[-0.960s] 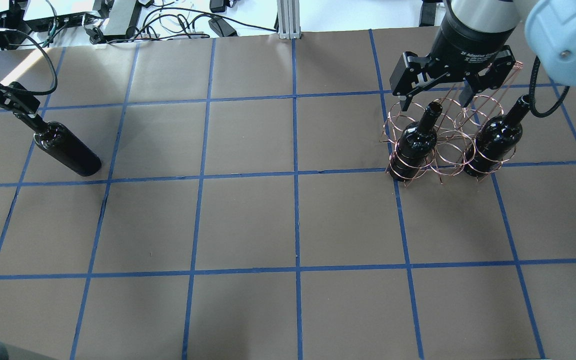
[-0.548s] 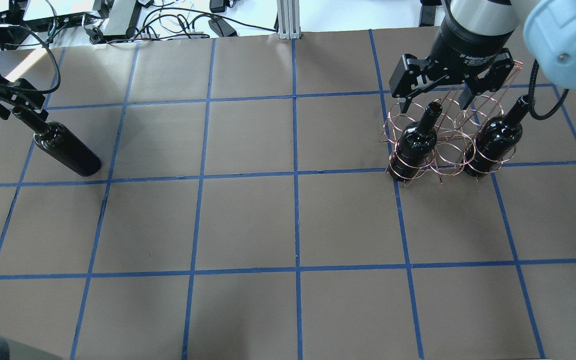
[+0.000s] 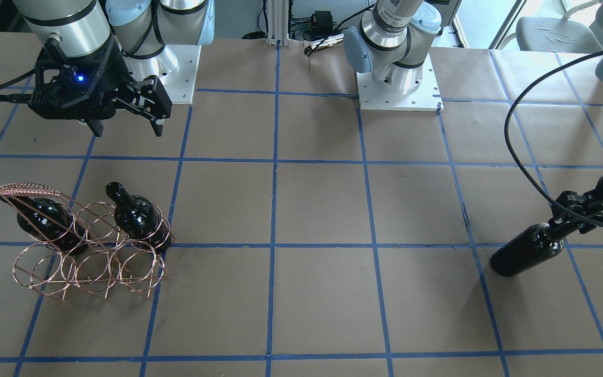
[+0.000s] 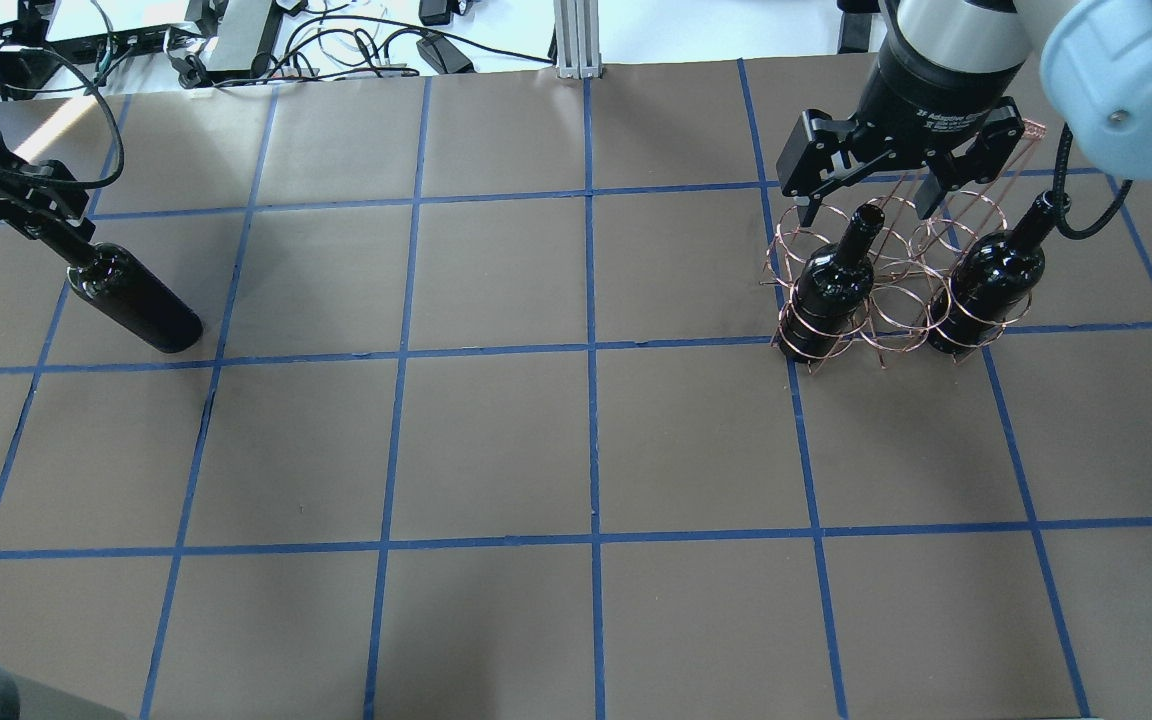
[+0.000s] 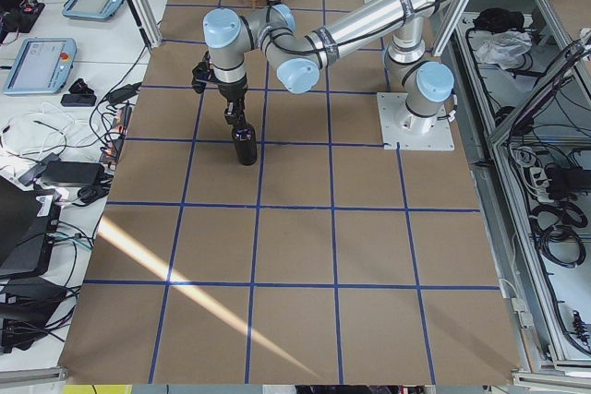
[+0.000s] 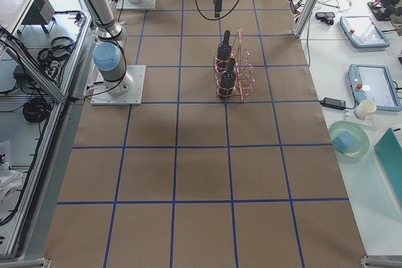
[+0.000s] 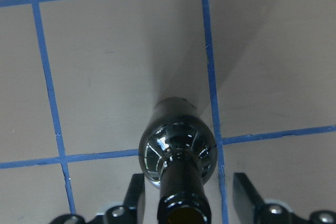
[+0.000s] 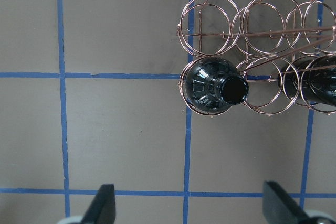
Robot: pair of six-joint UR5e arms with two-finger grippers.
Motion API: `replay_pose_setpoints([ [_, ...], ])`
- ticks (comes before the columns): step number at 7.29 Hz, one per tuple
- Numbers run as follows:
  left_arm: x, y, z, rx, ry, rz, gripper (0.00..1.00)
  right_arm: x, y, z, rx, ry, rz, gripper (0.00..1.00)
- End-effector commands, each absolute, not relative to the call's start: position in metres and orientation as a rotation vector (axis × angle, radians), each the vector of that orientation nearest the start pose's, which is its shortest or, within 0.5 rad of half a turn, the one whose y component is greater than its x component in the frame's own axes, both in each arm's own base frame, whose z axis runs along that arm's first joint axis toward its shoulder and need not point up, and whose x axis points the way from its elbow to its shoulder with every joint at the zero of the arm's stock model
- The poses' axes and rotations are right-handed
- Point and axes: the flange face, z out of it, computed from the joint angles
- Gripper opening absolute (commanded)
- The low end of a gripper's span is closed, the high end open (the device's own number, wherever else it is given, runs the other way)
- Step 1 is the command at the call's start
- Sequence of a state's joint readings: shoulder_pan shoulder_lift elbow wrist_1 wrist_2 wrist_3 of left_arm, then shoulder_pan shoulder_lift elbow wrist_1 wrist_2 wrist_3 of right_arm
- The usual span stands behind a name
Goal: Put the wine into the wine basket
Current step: 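Close the left gripper on the bottle neck, then lift the bottle with the left gripper and stand it upright toward the table center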
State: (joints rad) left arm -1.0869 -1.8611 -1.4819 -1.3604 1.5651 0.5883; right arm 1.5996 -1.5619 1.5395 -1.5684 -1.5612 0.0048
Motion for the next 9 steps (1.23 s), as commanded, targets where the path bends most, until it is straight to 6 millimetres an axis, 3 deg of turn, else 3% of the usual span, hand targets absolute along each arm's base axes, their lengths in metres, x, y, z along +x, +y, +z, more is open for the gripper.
replay_pose_setpoints([
  [1,0.166,-0.585,0.408,0.150,3.145,0.018,0.00,0.149,-0.494,0.499,-0.036,3.132,-0.031,1.00],
  [2,0.171,-0.581,0.412,0.131,3.151,0.022,0.00,0.149,-0.494,0.498,-0.036,3.132,-0.031,1.00],
  [3,0.164,-0.579,0.421,0.135,3.145,0.006,0.00,0.149,-0.493,0.498,-0.036,3.130,-0.026,1.00],
  [5,0.133,-0.559,0.448,0.124,3.161,0.060,0.00,0.149,-0.493,0.499,-0.034,3.132,-0.026,1.00],
  [6,0.104,-0.546,0.464,0.100,3.170,0.089,0.00,0.149,-0.492,0.498,-0.029,3.132,-0.024,1.00],
  [8,0.009,-0.501,0.481,-0.068,3.252,0.159,0.00,0.149,-0.493,0.499,-0.036,3.130,-0.028,1.00],
  [9,-0.041,-0.470,0.470,-0.212,3.233,0.210,0.00,0.148,-0.492,0.500,-0.027,3.139,-0.031,1.00],
])
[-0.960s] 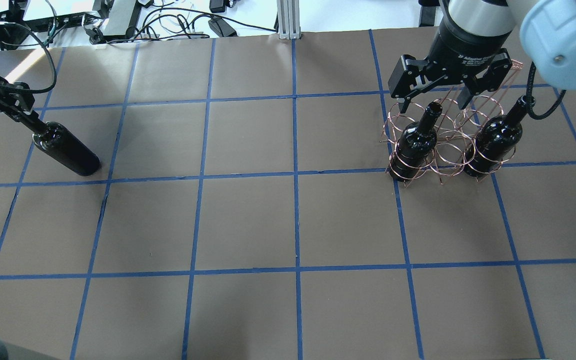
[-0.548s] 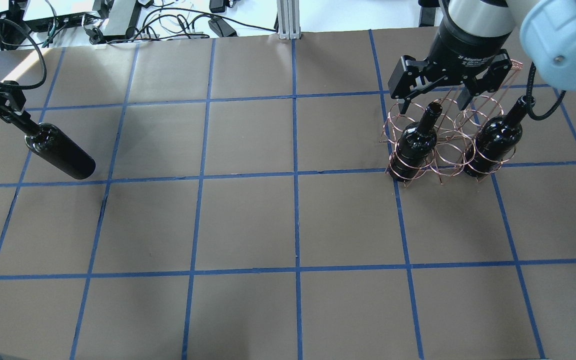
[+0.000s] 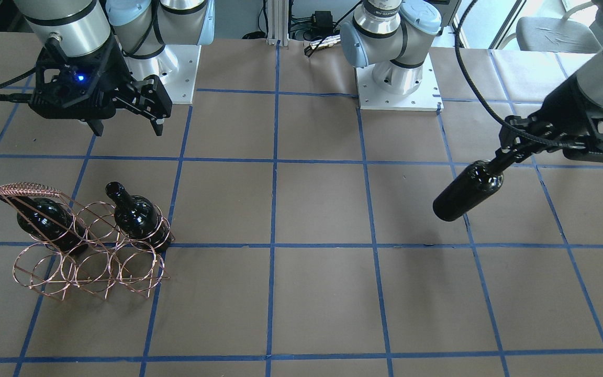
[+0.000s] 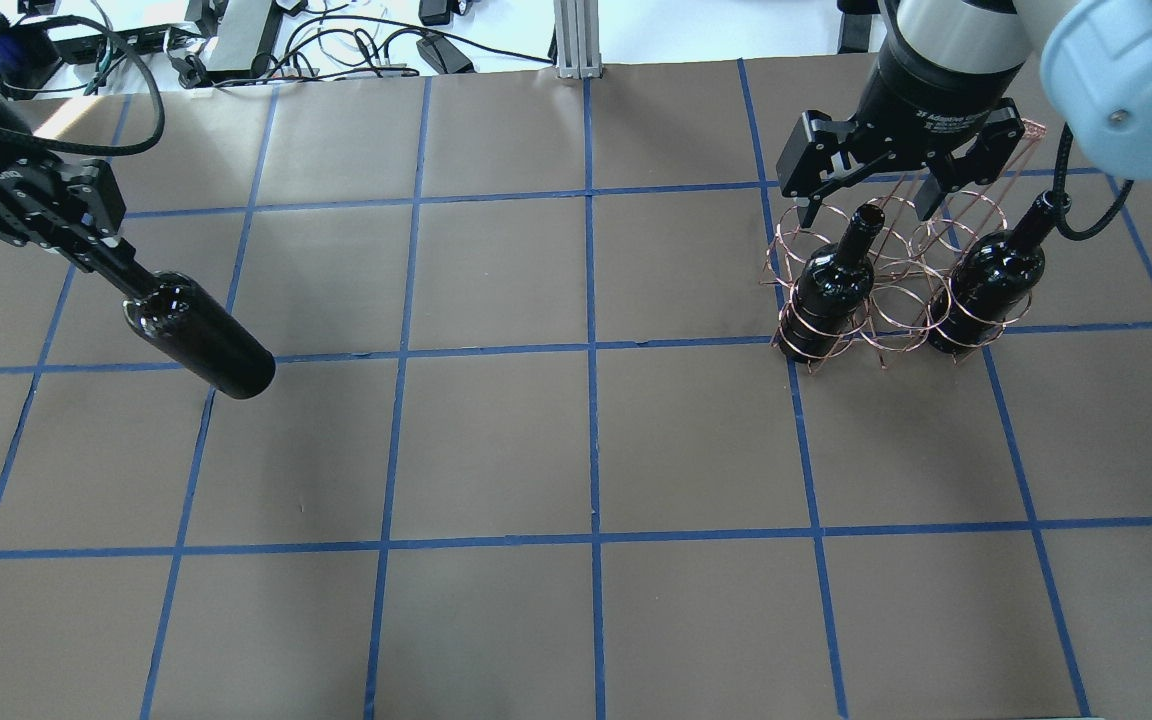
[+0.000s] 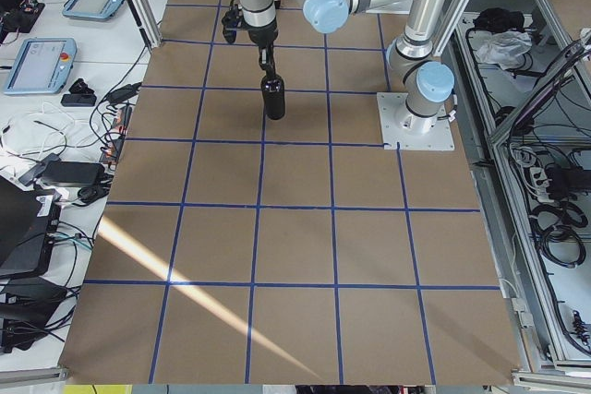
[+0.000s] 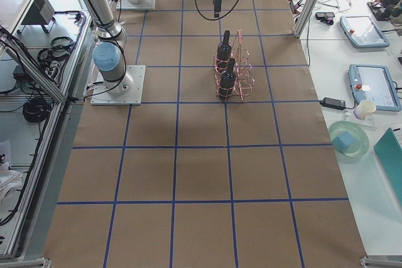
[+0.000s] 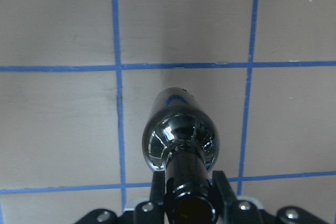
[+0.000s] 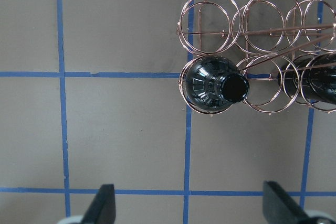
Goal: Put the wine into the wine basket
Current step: 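Lift the bottle with the left gripper and stand it upright toward the table center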
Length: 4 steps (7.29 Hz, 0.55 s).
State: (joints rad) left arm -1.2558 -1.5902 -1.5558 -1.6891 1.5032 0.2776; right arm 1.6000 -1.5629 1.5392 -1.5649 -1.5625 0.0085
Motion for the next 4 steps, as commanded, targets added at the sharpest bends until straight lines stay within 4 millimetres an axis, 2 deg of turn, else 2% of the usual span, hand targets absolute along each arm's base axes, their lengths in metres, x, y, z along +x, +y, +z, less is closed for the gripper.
replay_pose_setpoints([
  [1,-0.092,-0.453,0.466,-0.224,3.217,0.166,0.00,0.147,-0.495,0.499,-0.041,3.145,-0.041,1.00],
  [2,-0.149,-0.437,0.463,-0.167,3.212,0.145,0.00,0.147,-0.493,0.498,-0.034,3.144,-0.015,1.00],
  [3,-0.197,-0.422,0.448,-0.074,3.192,0.155,0.00,0.147,-0.493,0.498,-0.031,3.144,-0.015,1.00],
  [4,-0.232,-0.401,0.427,-0.020,3.191,0.150,0.00,0.147,-0.493,0.496,-0.046,3.144,-0.005,1.00],
])
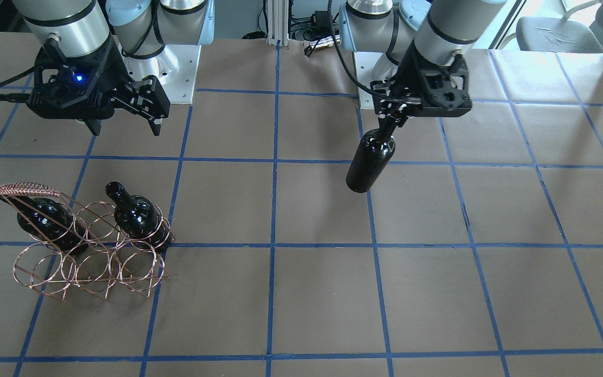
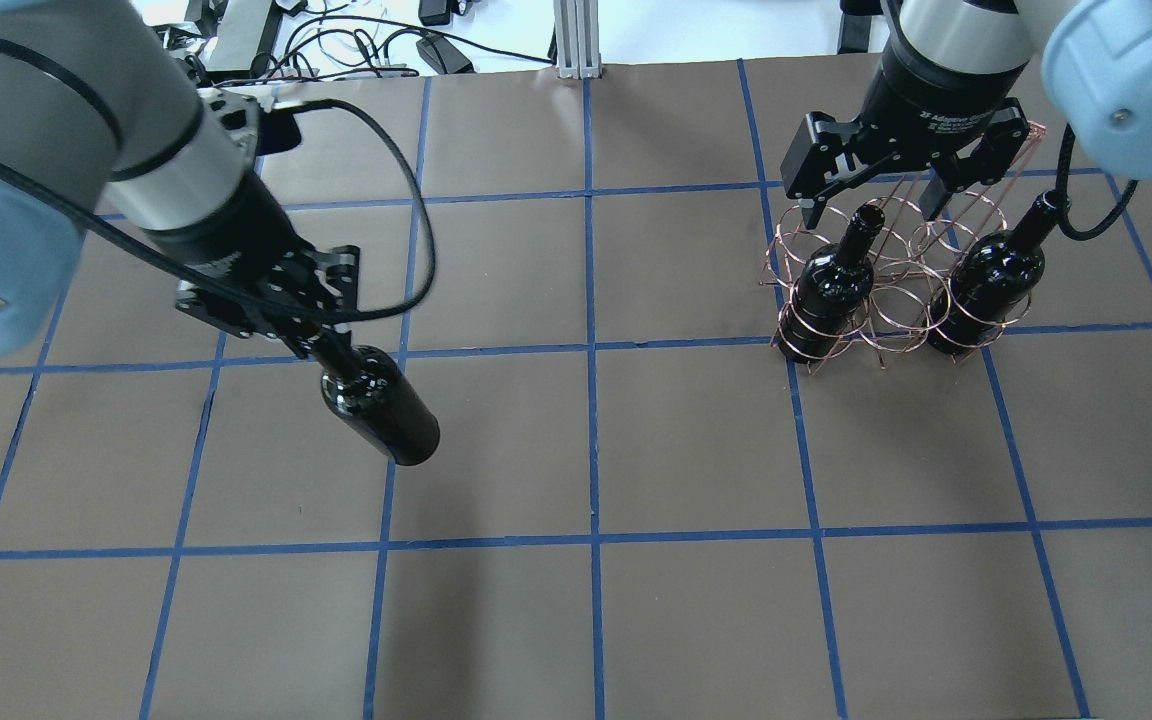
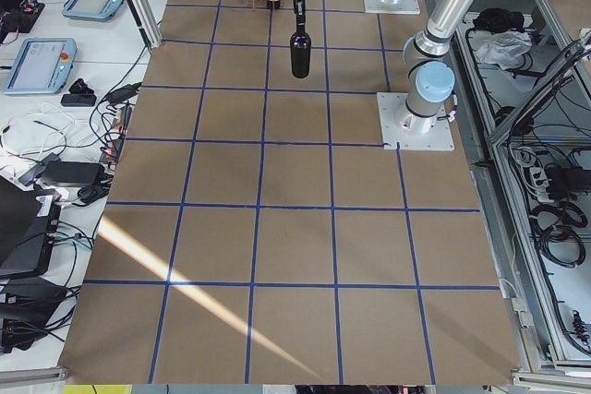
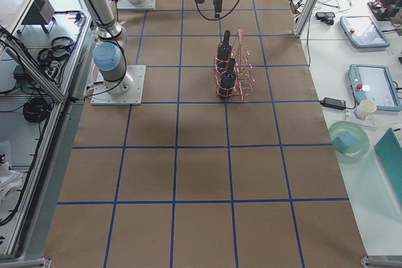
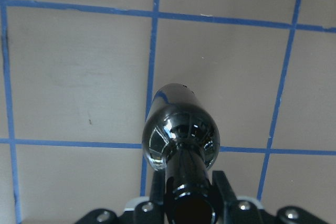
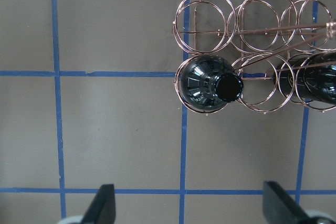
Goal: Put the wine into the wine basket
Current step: 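Lift the bottle with the left gripper and stand it upright toward the table center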
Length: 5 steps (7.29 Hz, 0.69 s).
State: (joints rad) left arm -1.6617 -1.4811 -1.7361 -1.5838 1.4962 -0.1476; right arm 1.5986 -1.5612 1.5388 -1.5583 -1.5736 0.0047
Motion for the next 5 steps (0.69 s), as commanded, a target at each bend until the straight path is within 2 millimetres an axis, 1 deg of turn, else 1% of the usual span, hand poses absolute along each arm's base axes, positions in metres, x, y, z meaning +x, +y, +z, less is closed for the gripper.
replay_pose_setpoints([
  [1,-0.253,-0.384,0.413,0.032,3.185,0.152,0.00,0.146,-0.492,0.497,-0.048,3.146,-0.010,1.00],
  [2,-0.269,-0.378,0.409,0.085,3.189,0.159,0.00,0.146,-0.493,0.497,-0.051,3.147,-0.012,1.00],
  [3,-0.276,-0.377,0.412,0.117,3.188,0.114,0.00,0.146,-0.493,0.498,-0.051,3.147,-0.024,1.00],
  [4,-0.279,-0.378,0.411,0.125,3.187,0.096,0.00,0.146,-0.491,0.502,-0.046,3.139,-0.034,1.00],
  [5,-0.282,-0.380,0.412,0.133,3.192,0.068,0.00,0.141,-0.492,0.502,-0.031,3.150,-0.039,1.00],
])
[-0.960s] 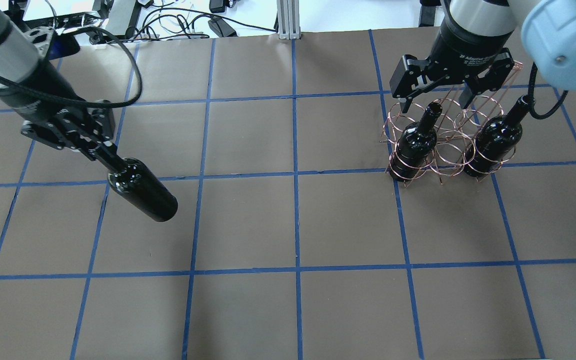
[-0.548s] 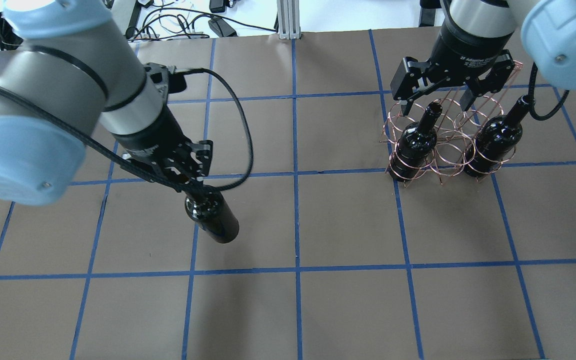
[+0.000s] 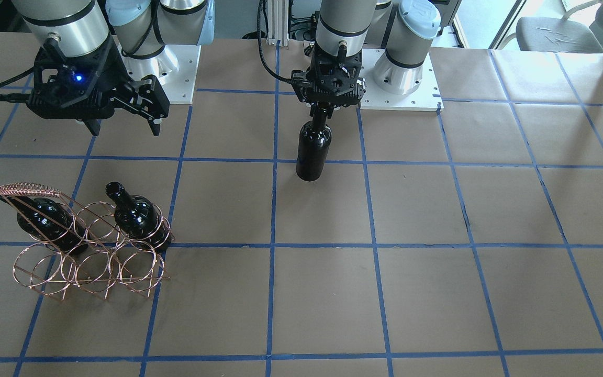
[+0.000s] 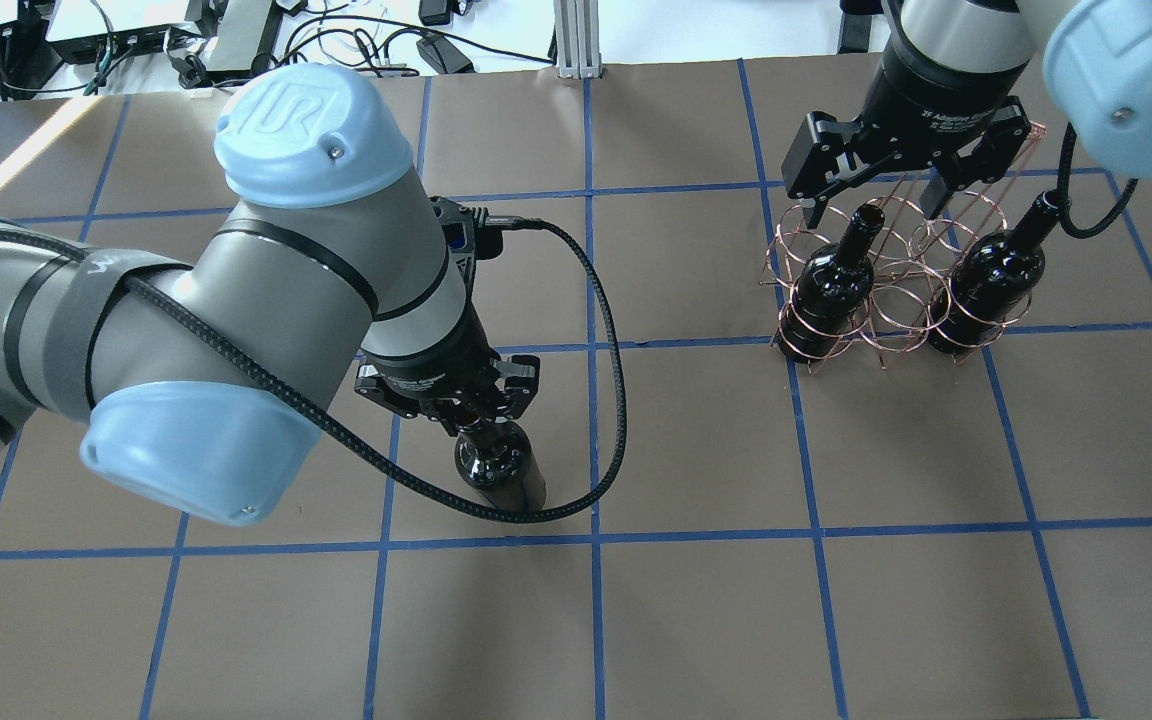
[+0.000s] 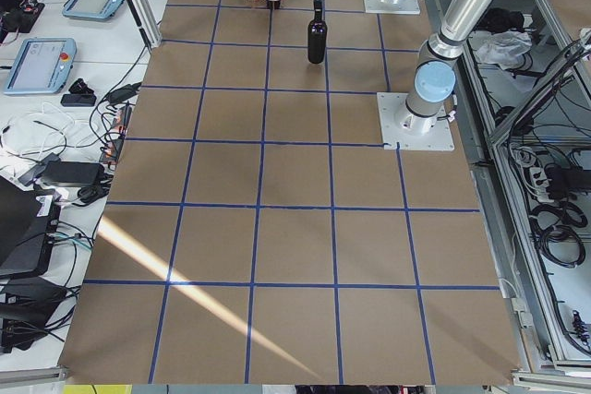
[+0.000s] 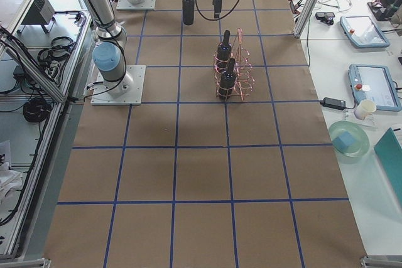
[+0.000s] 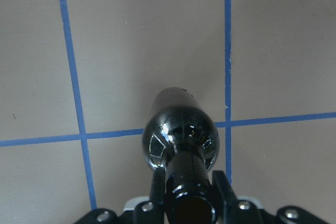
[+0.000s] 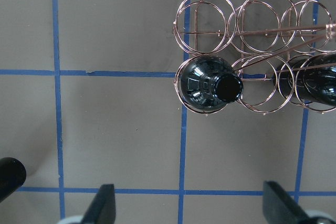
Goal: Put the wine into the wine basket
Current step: 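Lift the bottle with the left gripper and stand it upright toward the table center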
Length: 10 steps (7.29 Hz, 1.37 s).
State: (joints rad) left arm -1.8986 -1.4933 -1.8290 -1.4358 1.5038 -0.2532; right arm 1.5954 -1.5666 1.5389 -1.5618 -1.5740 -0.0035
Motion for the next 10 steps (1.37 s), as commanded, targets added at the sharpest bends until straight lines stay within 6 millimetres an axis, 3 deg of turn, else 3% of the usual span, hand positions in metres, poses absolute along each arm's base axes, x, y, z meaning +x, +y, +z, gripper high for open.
replay_pose_setpoints([
  [1,-0.285,-0.380,0.409,0.140,3.189,0.076,0.00,0.141,-0.491,0.503,-0.031,3.150,-0.036,1.00],
  [5,-0.288,-0.381,0.401,0.146,3.181,0.115,0.00,0.147,-0.492,0.505,-0.027,3.131,-0.062,1.00],
  [6,-0.290,-0.383,0.396,0.145,3.185,0.138,0.51,0.148,-0.492,0.504,-0.031,3.131,-0.062,1.00],
  [7,-0.291,-0.385,0.398,0.146,3.189,0.122,0.92,0.148,-0.492,0.505,-0.041,3.129,-0.069,1.00],
  [9,-0.290,-0.387,0.408,0.145,3.188,0.092,1.00,0.154,-0.491,0.509,-0.042,3.115,-0.107,1.00],
  [10,-0.279,-0.400,0.434,0.104,3.202,0.010,1.00,0.173,-0.486,0.515,-0.035,3.110,-0.119,1.00],
])
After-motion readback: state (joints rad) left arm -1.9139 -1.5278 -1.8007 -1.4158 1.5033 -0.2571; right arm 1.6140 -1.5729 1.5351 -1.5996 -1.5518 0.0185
